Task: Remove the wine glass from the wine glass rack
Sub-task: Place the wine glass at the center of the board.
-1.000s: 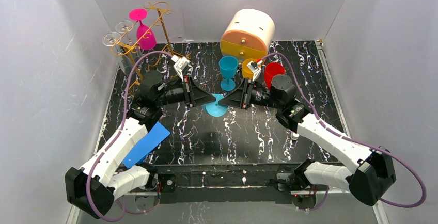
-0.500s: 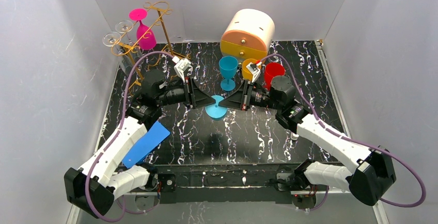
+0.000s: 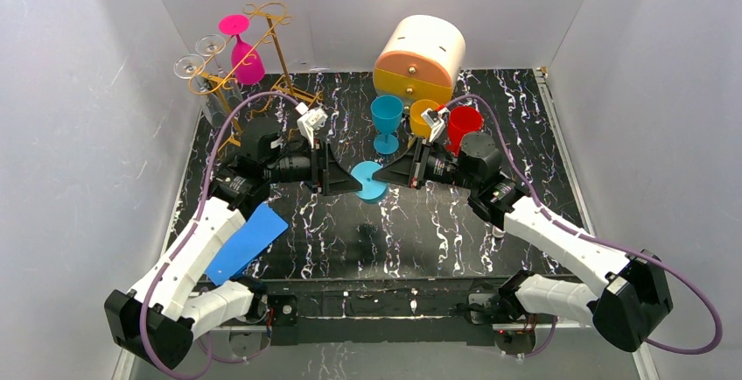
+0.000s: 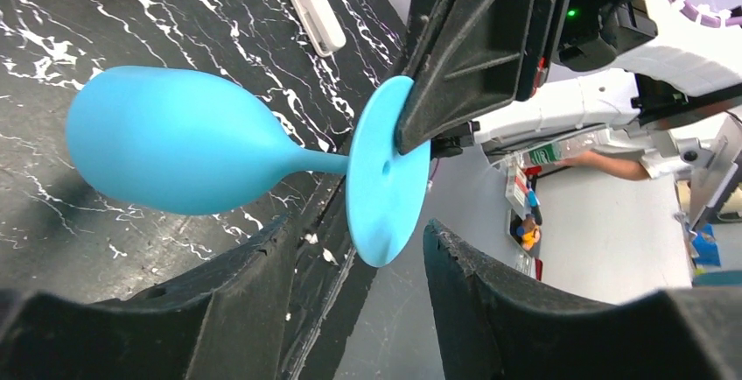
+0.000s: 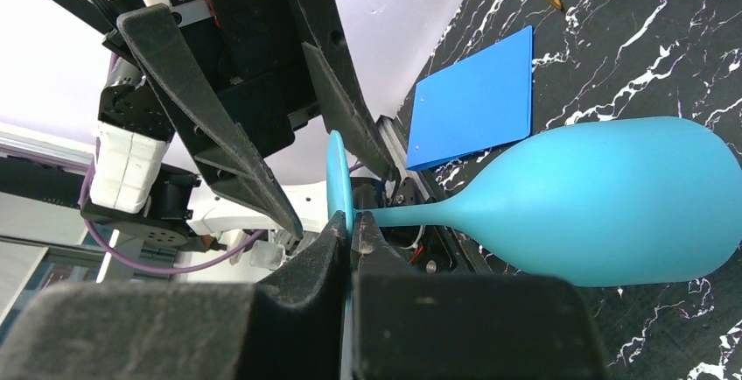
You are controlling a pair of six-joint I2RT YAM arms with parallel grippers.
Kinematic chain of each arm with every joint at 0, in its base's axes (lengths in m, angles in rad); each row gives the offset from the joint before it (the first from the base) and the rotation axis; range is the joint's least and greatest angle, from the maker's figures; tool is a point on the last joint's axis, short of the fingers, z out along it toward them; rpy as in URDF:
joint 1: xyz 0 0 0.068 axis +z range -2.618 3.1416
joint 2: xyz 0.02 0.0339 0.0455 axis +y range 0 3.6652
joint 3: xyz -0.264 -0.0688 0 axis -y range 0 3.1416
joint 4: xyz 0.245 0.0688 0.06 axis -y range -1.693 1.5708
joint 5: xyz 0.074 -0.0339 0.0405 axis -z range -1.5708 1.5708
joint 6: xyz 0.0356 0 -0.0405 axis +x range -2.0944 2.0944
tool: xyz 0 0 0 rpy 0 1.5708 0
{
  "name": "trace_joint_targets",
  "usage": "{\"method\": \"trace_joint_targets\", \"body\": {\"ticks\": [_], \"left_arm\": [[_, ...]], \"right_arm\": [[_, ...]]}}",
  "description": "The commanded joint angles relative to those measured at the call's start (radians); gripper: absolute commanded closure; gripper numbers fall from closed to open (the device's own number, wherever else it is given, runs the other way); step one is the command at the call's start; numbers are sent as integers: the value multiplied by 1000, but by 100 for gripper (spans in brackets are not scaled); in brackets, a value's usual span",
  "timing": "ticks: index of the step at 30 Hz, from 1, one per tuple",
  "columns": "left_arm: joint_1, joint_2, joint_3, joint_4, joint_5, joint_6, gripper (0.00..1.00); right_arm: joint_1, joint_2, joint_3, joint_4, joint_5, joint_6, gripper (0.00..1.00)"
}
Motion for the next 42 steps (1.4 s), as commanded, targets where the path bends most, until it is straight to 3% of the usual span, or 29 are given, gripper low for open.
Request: {"method": "trace_joint_targets", "body": {"ticks": [1, 8, 15, 20, 31, 38, 42], "left_arm": [[-11, 0, 4, 5, 89, -18, 50], [-42, -3, -42, 109, 1, -89, 57], [-51, -5, -81, 172, 20, -128, 70], [-55, -7, -83, 184, 22, -139, 89], [-60, 25, -82, 184, 115, -139, 78], [-64, 25, -77, 184, 94, -136, 100], [-66, 29, -73, 183, 88, -127, 100]], "right_arm": [[0, -24, -8, 84, 2, -4, 99], [-1, -7, -31, 152, -26, 18, 99], [-3, -4, -70, 235, -28, 51, 99], [-5, 4, -75, 255, -45, 53, 99], [-8, 22, -80, 297, -57, 61, 99], [-8, 26, -90, 314, -57, 67, 99], [-10, 23, -87, 297, -51, 57, 95]]}}
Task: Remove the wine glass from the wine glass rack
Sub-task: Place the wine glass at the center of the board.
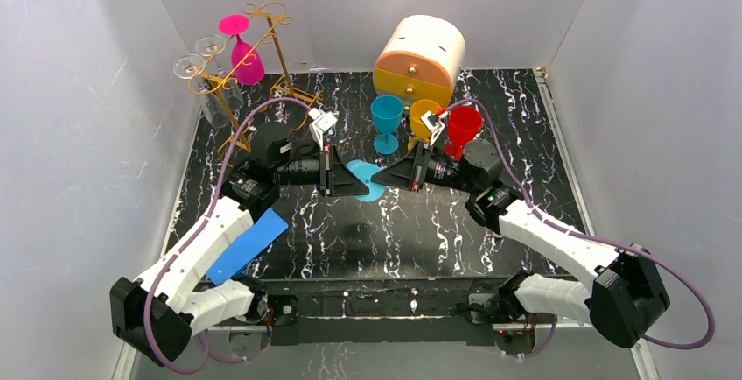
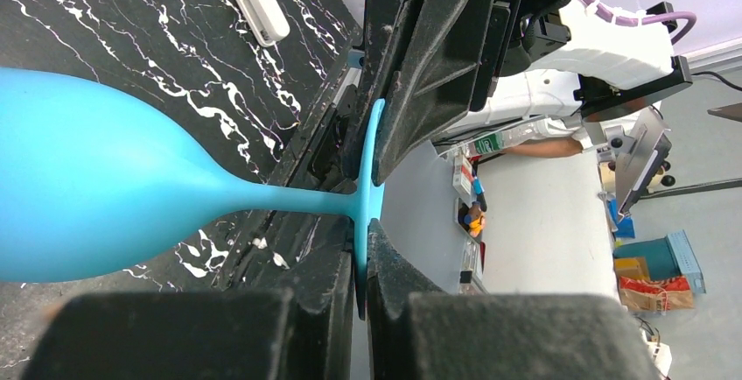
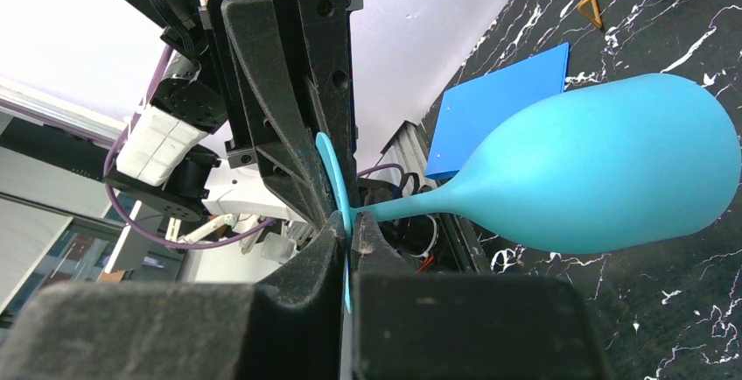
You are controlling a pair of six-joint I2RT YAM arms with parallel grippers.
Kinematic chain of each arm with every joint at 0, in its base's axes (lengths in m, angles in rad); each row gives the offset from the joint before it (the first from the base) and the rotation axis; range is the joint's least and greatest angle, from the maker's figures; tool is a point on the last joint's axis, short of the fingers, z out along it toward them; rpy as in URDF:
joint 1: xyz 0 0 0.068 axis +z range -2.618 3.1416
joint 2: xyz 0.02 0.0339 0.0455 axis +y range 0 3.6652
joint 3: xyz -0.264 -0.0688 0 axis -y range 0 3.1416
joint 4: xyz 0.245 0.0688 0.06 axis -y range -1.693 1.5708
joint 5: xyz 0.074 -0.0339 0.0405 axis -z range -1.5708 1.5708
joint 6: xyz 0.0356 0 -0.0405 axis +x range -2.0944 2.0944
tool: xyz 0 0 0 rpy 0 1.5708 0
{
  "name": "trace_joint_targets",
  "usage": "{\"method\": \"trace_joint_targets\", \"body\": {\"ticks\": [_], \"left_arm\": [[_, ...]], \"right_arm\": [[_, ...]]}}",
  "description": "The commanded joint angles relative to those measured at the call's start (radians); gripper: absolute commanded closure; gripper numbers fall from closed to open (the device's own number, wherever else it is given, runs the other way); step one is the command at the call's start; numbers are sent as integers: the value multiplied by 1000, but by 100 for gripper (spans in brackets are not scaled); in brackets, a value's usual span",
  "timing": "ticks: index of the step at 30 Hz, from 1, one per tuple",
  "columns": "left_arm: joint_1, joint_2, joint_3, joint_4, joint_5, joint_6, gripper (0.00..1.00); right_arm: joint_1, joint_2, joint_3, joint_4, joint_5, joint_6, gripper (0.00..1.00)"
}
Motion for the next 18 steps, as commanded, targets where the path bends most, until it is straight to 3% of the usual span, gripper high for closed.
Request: {"method": "trace_joint_targets", "body": {"ticks": [1, 7, 18], "left_arm": [[-9, -1, 1, 3, 4, 35, 100], [-10, -19, 0, -12, -45, 76, 100], [-11, -89, -46, -42, -149, 210, 100]], "right_arm": [[-1, -5, 7, 44, 5, 3, 94], [-4, -9, 14, 21, 6, -9, 87], [-3, -41, 54, -71, 23, -68, 52]]}}
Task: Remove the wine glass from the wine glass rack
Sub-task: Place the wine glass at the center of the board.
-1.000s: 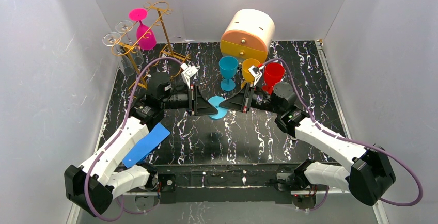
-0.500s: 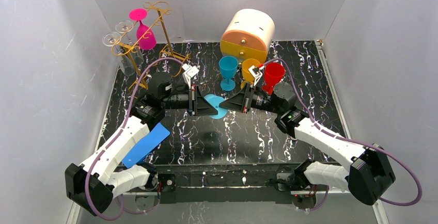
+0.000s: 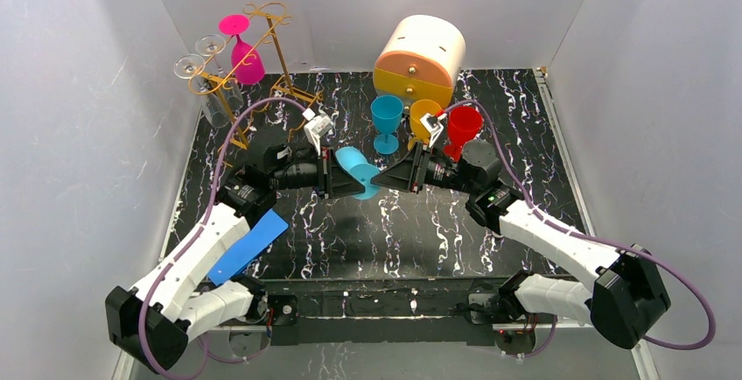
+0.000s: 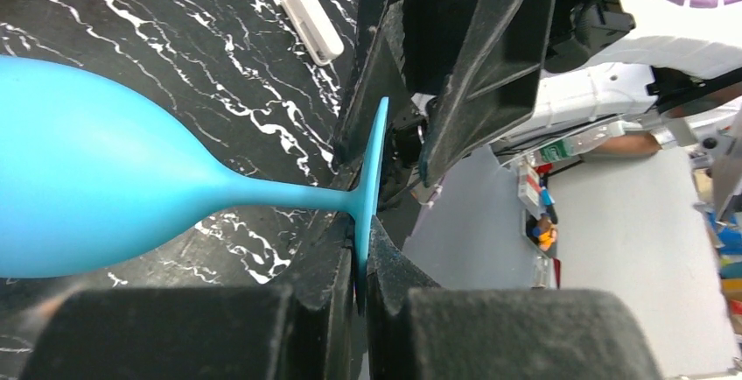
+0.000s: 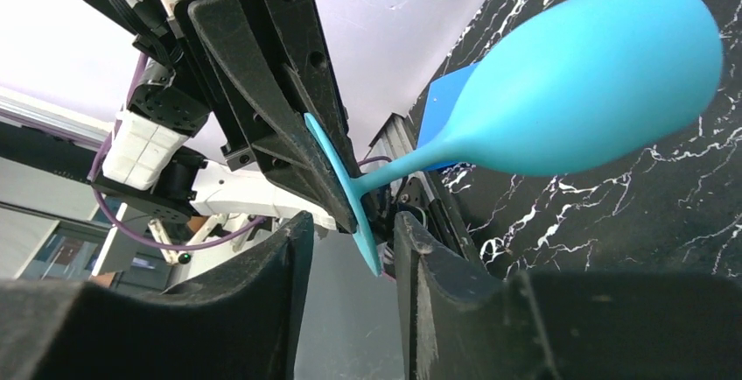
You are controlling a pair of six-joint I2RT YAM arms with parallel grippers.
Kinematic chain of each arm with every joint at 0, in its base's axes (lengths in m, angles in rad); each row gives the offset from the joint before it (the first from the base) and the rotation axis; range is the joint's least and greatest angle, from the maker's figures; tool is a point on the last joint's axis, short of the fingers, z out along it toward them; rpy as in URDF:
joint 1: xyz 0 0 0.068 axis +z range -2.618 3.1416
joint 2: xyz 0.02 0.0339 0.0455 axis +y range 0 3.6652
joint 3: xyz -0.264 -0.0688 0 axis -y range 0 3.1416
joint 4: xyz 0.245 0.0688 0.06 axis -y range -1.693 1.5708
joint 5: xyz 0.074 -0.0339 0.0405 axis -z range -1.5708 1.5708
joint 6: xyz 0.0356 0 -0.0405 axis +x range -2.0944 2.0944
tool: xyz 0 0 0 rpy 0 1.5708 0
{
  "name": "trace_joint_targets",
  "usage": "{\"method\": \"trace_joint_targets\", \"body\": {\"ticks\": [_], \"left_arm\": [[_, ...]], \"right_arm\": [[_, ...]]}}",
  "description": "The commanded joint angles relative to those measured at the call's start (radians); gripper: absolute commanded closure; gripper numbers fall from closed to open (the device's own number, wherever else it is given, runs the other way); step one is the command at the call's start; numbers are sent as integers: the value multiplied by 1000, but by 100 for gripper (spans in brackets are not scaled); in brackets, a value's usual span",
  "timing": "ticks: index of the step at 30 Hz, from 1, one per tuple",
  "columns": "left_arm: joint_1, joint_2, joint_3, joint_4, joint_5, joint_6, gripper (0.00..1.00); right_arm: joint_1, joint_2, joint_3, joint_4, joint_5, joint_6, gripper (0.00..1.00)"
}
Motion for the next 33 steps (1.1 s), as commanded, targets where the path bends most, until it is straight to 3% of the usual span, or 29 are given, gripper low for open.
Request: {"method": "trace_joint_targets", "body": {"ticks": [1, 5, 10, 13, 17, 19, 20, 22, 24, 29, 33], "left_arm": [[-4, -61, -39, -29, -63, 98, 100], [-4, -87, -63, -5, 81, 226, 100], [-4, -172, -93, -27, 103, 405, 100], [-4, -233, -115, -50, 88, 523, 100], [-4, -318, -163, -58, -11, 661, 100], [-4, -320, -157, -84, -17, 714, 100], [-4, -312, -150, -103, 2, 745, 100], [-4, -289, -130, -159, 53, 811, 100], [-4, -281, -125, -190, 71, 861, 100], [-4, -282, -118, -193, 158, 927, 100], [-4, -258, -94, -201, 248, 941, 100]], "right_arm": [[-3, -44, 61, -59, 30, -67, 50], [-6, -82, 68, -149, 114, -126, 46], [-7, -155, 52, -210, 281, -168, 34], [-8, -190, 66, -315, 404, -198, 26], [-14, -152, 163, -547, 504, -263, 23], [-31, -123, 208, -594, 427, -296, 13], [-62, -103, 226, -584, 311, -316, 9], [-170, -58, 238, -507, 27, -234, 8], [-250, -20, 216, -369, -161, -120, 8], [-277, 59, 300, -415, -236, -166, 5], [-278, 156, 393, -473, -309, -179, 9]]}}
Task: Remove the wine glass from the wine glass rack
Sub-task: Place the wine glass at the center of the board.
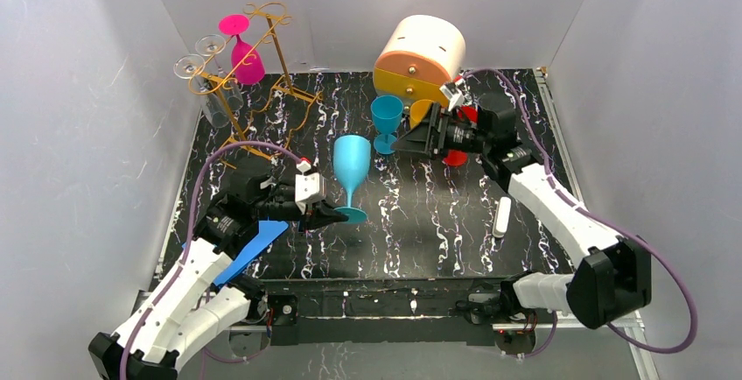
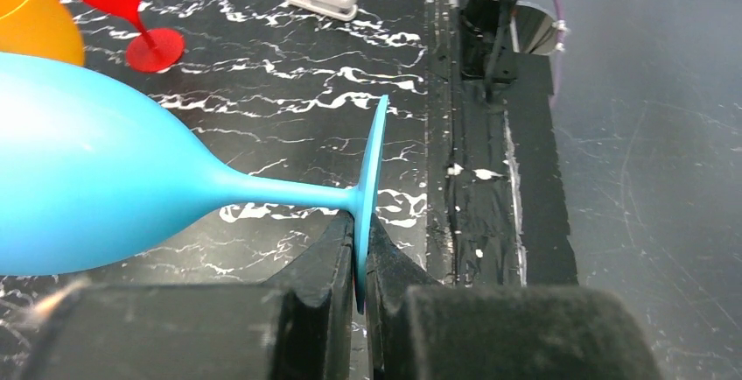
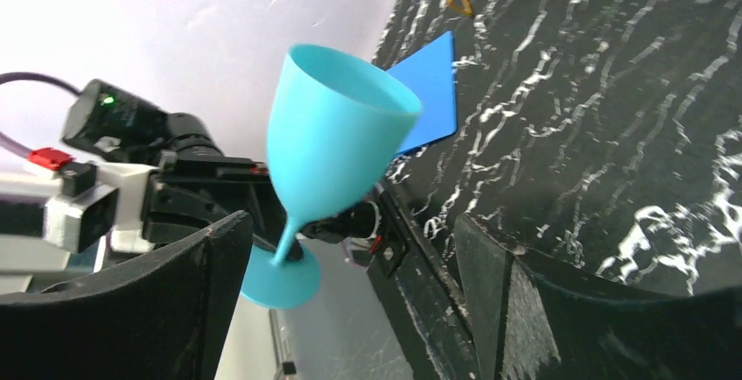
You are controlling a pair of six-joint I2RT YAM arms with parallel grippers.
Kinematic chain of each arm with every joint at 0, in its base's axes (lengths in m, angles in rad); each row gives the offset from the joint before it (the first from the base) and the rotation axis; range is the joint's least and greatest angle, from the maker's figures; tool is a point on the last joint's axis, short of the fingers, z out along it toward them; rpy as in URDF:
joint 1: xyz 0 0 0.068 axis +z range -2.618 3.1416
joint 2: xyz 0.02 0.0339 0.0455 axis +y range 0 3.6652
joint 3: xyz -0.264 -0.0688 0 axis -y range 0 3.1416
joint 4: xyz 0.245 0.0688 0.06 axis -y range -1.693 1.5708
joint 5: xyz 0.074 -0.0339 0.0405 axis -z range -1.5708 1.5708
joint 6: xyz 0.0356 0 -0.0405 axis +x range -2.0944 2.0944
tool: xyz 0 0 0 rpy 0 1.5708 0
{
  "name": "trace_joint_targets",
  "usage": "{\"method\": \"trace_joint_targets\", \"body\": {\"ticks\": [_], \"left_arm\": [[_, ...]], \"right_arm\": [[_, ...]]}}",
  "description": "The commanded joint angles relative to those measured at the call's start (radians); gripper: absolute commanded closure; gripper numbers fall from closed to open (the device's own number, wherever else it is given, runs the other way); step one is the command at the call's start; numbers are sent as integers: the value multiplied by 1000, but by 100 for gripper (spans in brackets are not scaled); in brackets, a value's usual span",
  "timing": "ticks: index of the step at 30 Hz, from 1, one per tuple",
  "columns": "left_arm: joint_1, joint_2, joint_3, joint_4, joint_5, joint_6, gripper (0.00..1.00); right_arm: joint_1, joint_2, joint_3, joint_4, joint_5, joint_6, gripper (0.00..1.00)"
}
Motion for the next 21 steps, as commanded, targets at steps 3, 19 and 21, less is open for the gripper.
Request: {"method": "trace_joint_targets", "body": {"ticks": [3, 19, 21], "left_arm": [[-4, 22, 49, -22, 177, 86, 100], [-4, 92, 91, -60, 277, 170, 100], [-4, 102, 97, -73, 277, 184, 100]], "right_arm": [[3, 124, 193, -37, -183, -16, 13], [59, 381, 415, -136, -504, 11, 38], [73, 388, 413, -121, -533, 19, 39]]}}
